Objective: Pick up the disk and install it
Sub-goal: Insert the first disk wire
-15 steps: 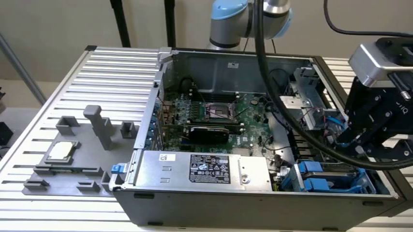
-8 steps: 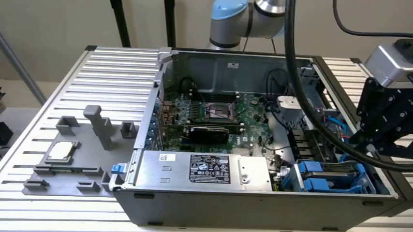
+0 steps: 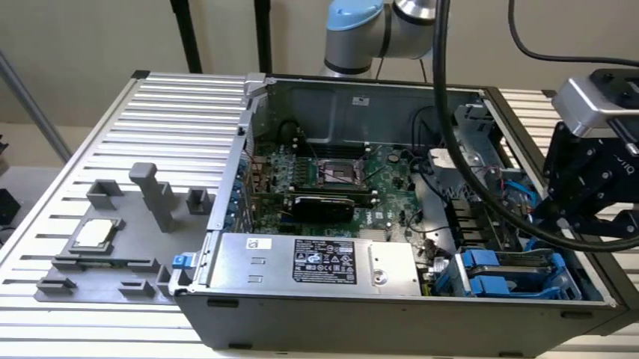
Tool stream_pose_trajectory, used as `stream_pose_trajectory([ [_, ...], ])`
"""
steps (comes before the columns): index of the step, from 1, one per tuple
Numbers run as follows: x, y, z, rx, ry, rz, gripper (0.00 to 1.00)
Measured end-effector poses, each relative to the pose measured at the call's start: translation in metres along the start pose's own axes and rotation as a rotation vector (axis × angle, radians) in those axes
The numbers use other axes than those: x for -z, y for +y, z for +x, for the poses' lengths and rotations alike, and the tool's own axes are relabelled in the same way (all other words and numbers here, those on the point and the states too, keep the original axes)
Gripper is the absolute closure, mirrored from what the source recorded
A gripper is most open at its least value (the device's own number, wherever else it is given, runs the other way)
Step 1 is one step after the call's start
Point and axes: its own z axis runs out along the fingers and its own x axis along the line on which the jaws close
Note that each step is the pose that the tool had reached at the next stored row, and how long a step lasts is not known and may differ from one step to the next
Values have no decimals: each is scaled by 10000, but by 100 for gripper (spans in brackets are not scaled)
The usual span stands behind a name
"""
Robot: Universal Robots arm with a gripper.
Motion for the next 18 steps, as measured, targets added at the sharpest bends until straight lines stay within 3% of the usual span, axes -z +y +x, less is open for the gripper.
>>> stream_pose_trajectory([
  [8,-123,0,0,33,2,-30,100],
  [9,-130,8,-1,38,2,-32,0],
  [15,-136,113,15,105,-23,-38,0],
  [18,-128,116,99,110,-126,-37,0],
])
